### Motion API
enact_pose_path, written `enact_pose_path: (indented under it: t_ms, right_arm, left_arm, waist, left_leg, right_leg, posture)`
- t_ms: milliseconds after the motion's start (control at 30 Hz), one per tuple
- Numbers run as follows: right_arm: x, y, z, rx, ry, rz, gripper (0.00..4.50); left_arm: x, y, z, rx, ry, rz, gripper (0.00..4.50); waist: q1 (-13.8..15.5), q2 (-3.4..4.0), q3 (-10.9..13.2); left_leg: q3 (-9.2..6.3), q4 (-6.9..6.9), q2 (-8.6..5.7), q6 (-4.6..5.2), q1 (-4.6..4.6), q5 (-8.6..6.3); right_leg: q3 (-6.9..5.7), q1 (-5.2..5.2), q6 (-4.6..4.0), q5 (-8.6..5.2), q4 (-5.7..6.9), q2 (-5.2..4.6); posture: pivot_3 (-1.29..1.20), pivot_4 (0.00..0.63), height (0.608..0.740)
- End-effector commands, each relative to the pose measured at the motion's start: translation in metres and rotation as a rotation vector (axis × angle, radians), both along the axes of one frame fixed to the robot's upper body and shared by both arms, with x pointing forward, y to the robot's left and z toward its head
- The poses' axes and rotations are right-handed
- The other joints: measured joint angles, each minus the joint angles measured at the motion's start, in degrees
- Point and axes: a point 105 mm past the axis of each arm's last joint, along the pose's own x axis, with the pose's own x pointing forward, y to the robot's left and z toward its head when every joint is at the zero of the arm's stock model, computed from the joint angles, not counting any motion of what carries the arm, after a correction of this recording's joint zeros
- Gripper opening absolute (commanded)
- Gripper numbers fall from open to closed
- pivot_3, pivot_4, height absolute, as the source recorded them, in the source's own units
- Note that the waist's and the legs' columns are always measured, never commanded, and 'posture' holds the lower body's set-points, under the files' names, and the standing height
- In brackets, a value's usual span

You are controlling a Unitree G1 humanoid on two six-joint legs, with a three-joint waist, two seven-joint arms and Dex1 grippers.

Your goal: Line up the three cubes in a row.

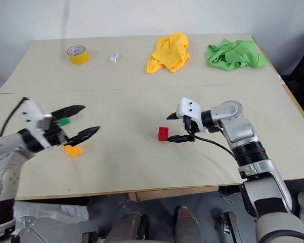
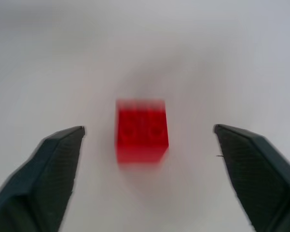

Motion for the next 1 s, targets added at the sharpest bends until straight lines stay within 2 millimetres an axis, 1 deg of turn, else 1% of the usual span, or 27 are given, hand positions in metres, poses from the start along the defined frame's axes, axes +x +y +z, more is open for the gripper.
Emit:
enact_pose_path:
  t_ms: [33, 100, 167, 233, 300, 333, 400, 500, 567, 633, 667, 700, 733, 767, 800, 867, 900, 933, 1000]
  right_arm:
    - [-0.017, -0.007, 0.022, 0.107, -0.089, 0.097, 4.49]
    - [-0.023, -0.007, 0.013, 0.1, -0.058, 0.121, 4.49]
    - [-0.034, -0.001, -0.003, 0.07, -0.032, 0.178, 4.49]
    - [-0.044, 0.012, -0.008, 0.158, 0.011, 0.204, 4.49]
    - [-0.048, 0.021, -0.008, 0.241, 0.023, 0.199, 4.49]
    - [-0.049, 0.024, -0.01, 0.26, 0.016, 0.195, 4.49]
    - [-0.048, 0.026, -0.01, 0.298, -0.01, 0.165, 4.49]
    - [-0.044, 0.024, -0.011, 0.334, -0.028, 0.109, 4.49]
    - [-0.042, 0.022, -0.009, 0.345, -0.064, 0.089, 4.49]
    - [-0.042, 0.018, -0.009, 0.342, -0.061, 0.069, 4.49]
    - [-0.041, 0.015, -0.008, 0.337, -0.067, 0.055, 4.49]
    - [-0.039, 0.01, -0.007, 0.327, -0.067, 0.037, 4.49]
    - [-0.038, 0.006, -0.007, 0.32, -0.069, 0.027, 4.49]
    - [-0.036, 0.004, -0.005, 0.311, -0.069, 0.018, 4.49]
    - [-0.036, 0.002, -0.005, 0.305, -0.068, 0.015, 4.49]
    - [-0.035, 0.002, -0.002, 0.297, -0.071, 0.018, 4.49]
    - [-0.035, 0.003, -0.001, 0.291, -0.074, 0.022, 4.49]
    - [-0.035, 0.004, -0.001, 0.287, -0.082, 0.026, 4.49]
    - [-0.036, 0.005, 0.001, 0.28, -0.088, 0.037, 4.49]
  left_arm:
    - [-0.03, 0.061, -0.007, 0.004, 0.013, 0.186, 4.5]
    - [-0.05, 0.087, -0.018, 0.001, 0.05, 0.278, 4.5]
    - [-0.069, 0.113, -0.028, -0.038, 0.063, 0.391, 4.5]
    - [-0.092, 0.142, -0.047, -0.066, 0.108, 0.537, 4.5]
    - [-0.113, 0.16, -0.062, -0.08, 0.146, 0.64, 4.5]
    - [-0.122, 0.166, -0.068, -0.093, 0.156, 0.679, 4.5]
    - [-0.134, 0.17, -0.077, -0.115, 0.164, 0.733, 4.5]
    - [-0.138, 0.167, -0.087, -0.124, 0.154, 0.78, 4.5]
    - [-0.134, 0.164, -0.088, -0.145, 0.132, 0.795, 4.5]
    - [-0.118, 0.155, -0.078, -0.181, 0.068, 0.764, 4.5]
    - [-0.108, 0.148, -0.07, -0.202, 0.027, 0.739, 4.5]
    - [-0.089, 0.137, -0.059, -0.222, -0.008, 0.69, 4.5]
    - [-0.078, 0.13, -0.051, -0.233, -0.026, 0.659, 4.5]
    - [-0.063, 0.124, -0.044, -0.236, -0.033, 0.623, 4.5]
    - [-0.055, 0.121, -0.04, -0.235, -0.033, 0.605, 4.5]
    - [-0.026, 0.124, -0.034, -0.22, -0.015, 0.586, 4.5]
    - [-0.016, 0.123, -0.031, -0.212, -0.011, 0.564, 4.5]
    - [-0.005, 0.123, -0.031, -0.199, 0.013, 0.547, 4.5]
    - [0.018, 0.126, -0.037, -0.126, 0.1, 0.577, 4.5]
  waist:
    - [-0.5, 0.01, 0.0]
    - [-0.6, -0.02, 0.0]
    - [-0.2, -0.06, 0.0]
    - [0.0, -0.09, 0.0]
    - [-0.1, -0.09, 0.0]
    - [-0.1, -0.09, 0.0]
    - [0.1, -0.11, 0.0]
    - [0.6, -0.22, -0.1]
    - [1.0, -0.33, -0.1]
    - [1.3, -0.38, -0.2]
    - [1.4, -0.39, -0.2]
    - [1.5, -0.39, -0.2]
    - [1.8, -0.4, -0.2]
    - [1.9, -0.46, -0.2]
    - [1.9, -0.5, -0.2]
    - [1.3, -0.54, -0.3]
    - [1.2, -0.54, -0.3]
    - [1.0, -0.53, -0.3]
    - [0.4, -0.53, -0.3]
  left_leg:
    - [0.0, 0.0, 0.02, 0.0, 0.0, 0.0]
    - [0.1, -0.1, 0.08, -0.03, 0.13, -0.05]
    - [0.07, -0.08, 0.12, -0.02, 0.11, -0.07]
    - [0.04, -0.02, 0.12, -0.02, 0.11, -0.08]
    - [0.02, -0.01, 0.12, -0.02, 0.15, -0.08]
    - [0.02, -0.02, 0.12, -0.02, 0.16, -0.09]
    - [0.01, -0.02, 0.11, -0.01, 0.15, -0.12]
    - [-0.04, -0.02, 0.1, 0.05, 0.16, -0.17]
    - [-0.05, -0.02, 0.1, 0.06, 0.17, -0.17]
    - [-0.07, -0.02, 0.11, 0.04, 0.18, -0.18]
    - [-0.09, -0.02, 0.1, 0.04, 0.17, -0.18]
    - [-0.1, -0.02, 0.1, 0.04, 0.17, -0.18]
    - [-0.12, -0.01, 0.09, 0.04, 0.17, -0.18]
    - [-0.16, 0.01, 0.07, 0.05, 0.16, -0.17]
    - [-0.16, 0.01, 0.07, 0.04, 0.17, -0.17]
    - [-0.16, 0.01, 0.1, 0.0, 0.17, -0.15]
    - [-0.16, 0.0, 0.1, -0.01, 0.2, -0.15]
    - [-0.15, -0.01, 0.11, -0.04, 0.16, -0.14]
    - [-0.05, -0.06, 0.11, -0.05, 0.18, -0.13]
  right_leg:
    - [-0.04, 0.01, 0.0, 0.0, 0.0, 0.0]
    - [-0.09, 0.03, -0.03, -0.02, -0.01, 0.0]
    - [-0.19, 0.08, -0.07, -0.04, -0.08, -0.01]
    - [-0.22, 0.13, -0.08, -0.04, -0.07, -0.07]
    - [-0.21, 0.18, -0.08, -0.04, -0.07, -0.09]
    - [-0.2, 0.17, -0.08, -0.04, -0.05, -0.09]
    - [-0.2, 0.17, -0.09, -0.03, -0.05, -0.11]
    - [-0.21, 0.22, -0.15, 0.0, -0.13, -0.17]
    - [-0.21, 0.23, -0.18, 0.02, -0.16, -0.17]
    - [-0.21, 0.22, -0.21, 0.02, -0.16, -0.16]
    - [-0.22, 0.22, -0.22, 0.02, -0.16, -0.17]
    - [-0.22, 0.23, -0.24, 0.03, -0.15, -0.17]
    - [-0.22, 0.23, -0.26, 0.05, -0.16, -0.18]
    - [-0.24, 0.23, -0.29, 0.06, -0.16, -0.19]
    - [-0.24, 0.24, -0.29, 0.07, -0.14, -0.18]
    - [-0.25, 0.23, -0.29, 0.07, -0.06, -0.12]
    - [-0.26, 0.22, -0.3, 0.07, 0.02, -0.1]
    - [-0.29, 0.16, -0.31, 0.07, 0.04, -0.06]
    - [-0.3, 0.08, -0.33, 0.05, 0.09, -0.02]
  posture:
    - [0.0, 0.15, 0.74]
    - [0.0, 0.15, 0.74]
    - [0.0, 0.15, 0.74]
    - [0.0, 0.15, 0.74]
    - [0.0, 0.15, 0.74]
    - [0.0, 0.15, 0.74]
    - [0.0, 0.15, 0.74]
    - [0.0, 0.15, 0.74]
    - [0.0, 0.15, 0.74]
    - [0.0, 0.15, 0.74]
    - [0.0, 0.15, 0.74]
    - [0.0, 0.15, 0.74]
    - [0.0, 0.15, 0.74]
    - [0.0, 0.15, 0.74]
    - [0.0, 0.15, 0.74]
    - [0.0, 0.15, 0.74]
    - [0.0, 0.15, 0.74]
    - [0.0, 0.15, 0.74]
    - [0.0, 0.15, 0.74]
